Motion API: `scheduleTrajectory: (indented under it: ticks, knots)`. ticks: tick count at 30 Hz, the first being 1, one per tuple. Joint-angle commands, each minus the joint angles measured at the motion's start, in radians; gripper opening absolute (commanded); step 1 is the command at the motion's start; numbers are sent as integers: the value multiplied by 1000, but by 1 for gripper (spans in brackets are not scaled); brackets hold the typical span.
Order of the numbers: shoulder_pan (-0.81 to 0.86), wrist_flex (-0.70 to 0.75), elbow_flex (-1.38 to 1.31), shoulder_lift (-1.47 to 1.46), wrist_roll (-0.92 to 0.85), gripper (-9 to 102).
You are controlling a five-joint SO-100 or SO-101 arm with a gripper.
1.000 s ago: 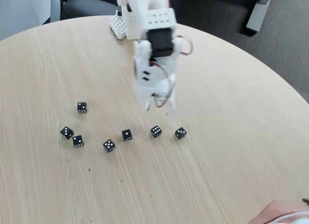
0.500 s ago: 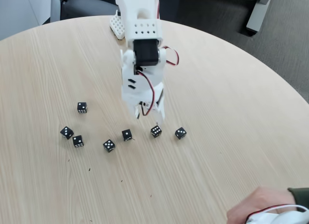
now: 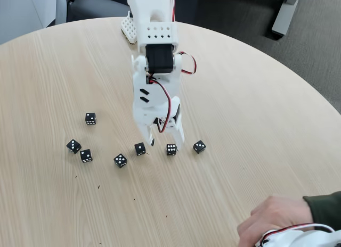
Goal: Pick up the dice with number 6
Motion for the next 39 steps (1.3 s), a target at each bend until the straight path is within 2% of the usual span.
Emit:
scheduleTrajectory:
  ticks: [1, 13, 24, 30, 34, 39]
  knots:
    - [3, -41, -18, -2, -18, 24]
    - [5, -58, -17, -80, -9, 21]
    - [5, -54, -15, -80, 15, 0]
    - [5, -46, -15, -64, 26, 0]
    - [5, -38, -14, -58, 100, 0]
    - [-2, 23, -3, 95, 146, 0]
